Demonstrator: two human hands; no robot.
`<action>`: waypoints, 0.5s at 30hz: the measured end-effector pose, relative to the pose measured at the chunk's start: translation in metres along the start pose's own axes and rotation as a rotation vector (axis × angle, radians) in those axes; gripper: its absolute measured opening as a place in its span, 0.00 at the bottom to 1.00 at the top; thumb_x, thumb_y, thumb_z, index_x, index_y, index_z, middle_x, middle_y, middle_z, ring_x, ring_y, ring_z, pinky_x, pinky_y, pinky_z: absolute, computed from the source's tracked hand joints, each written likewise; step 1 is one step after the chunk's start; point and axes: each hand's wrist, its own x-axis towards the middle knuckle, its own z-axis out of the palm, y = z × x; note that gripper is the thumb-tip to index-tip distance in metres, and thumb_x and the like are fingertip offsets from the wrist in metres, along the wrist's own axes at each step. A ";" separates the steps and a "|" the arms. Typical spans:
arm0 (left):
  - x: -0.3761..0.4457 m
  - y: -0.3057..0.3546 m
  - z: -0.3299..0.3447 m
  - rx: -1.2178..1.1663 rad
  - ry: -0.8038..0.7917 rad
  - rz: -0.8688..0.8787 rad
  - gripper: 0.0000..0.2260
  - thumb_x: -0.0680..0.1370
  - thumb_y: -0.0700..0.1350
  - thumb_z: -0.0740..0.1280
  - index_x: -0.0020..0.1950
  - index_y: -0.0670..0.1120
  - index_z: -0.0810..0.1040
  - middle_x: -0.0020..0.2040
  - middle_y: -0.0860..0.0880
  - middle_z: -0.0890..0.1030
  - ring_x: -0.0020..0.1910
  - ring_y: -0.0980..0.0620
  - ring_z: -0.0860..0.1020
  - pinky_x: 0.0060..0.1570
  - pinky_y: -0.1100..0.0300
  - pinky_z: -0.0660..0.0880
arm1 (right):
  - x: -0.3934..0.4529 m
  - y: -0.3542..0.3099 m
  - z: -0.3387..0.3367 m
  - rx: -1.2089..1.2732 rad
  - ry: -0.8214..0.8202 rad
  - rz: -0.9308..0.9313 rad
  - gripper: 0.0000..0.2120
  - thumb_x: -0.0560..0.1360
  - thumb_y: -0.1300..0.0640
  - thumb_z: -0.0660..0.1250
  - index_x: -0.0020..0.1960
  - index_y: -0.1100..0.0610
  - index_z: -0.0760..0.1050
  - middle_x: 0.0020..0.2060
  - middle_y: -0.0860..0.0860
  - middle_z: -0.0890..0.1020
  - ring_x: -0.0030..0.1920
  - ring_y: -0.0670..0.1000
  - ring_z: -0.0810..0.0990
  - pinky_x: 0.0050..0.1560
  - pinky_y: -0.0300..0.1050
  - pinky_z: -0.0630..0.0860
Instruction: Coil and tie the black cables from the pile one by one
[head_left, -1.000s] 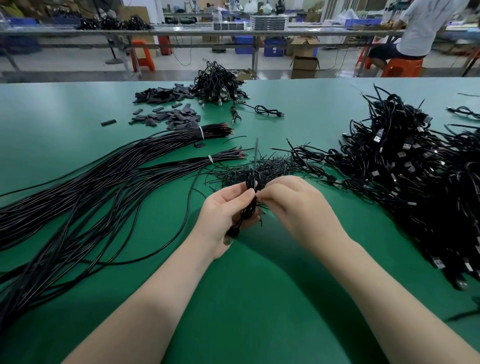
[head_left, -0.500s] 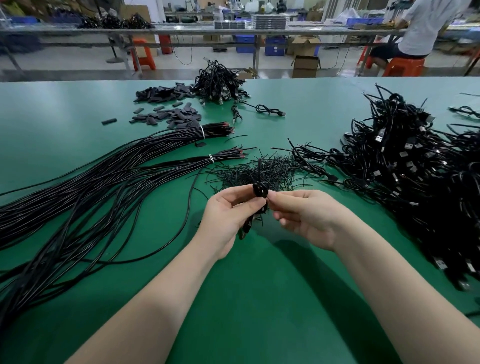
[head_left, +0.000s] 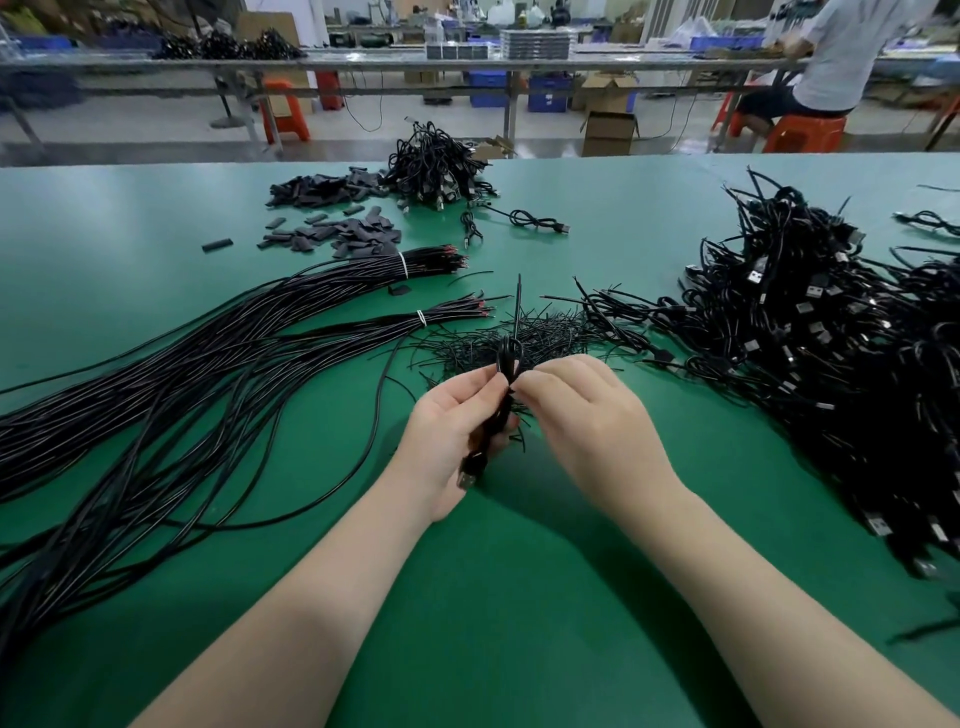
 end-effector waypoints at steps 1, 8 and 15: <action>0.000 0.000 0.000 -0.001 0.003 0.016 0.05 0.73 0.42 0.69 0.48 0.46 0.82 0.37 0.50 0.82 0.31 0.56 0.78 0.29 0.66 0.73 | 0.001 0.000 0.000 0.079 -0.011 0.091 0.03 0.72 0.67 0.72 0.45 0.62 0.82 0.41 0.53 0.83 0.42 0.55 0.80 0.45 0.46 0.77; 0.003 -0.005 0.000 -0.025 0.032 0.164 0.09 0.72 0.38 0.69 0.51 0.44 0.81 0.46 0.49 0.86 0.45 0.53 0.84 0.44 0.64 0.78 | 0.013 -0.009 -0.008 0.597 -0.167 1.036 0.21 0.72 0.38 0.67 0.35 0.55 0.81 0.31 0.49 0.82 0.32 0.47 0.79 0.38 0.46 0.78; 0.003 -0.007 0.000 -0.061 0.018 0.180 0.09 0.66 0.38 0.71 0.44 0.46 0.84 0.45 0.48 0.86 0.46 0.53 0.83 0.49 0.63 0.79 | 0.019 -0.007 -0.015 1.163 -0.178 1.361 0.08 0.72 0.54 0.74 0.36 0.57 0.81 0.32 0.51 0.83 0.29 0.45 0.78 0.30 0.36 0.76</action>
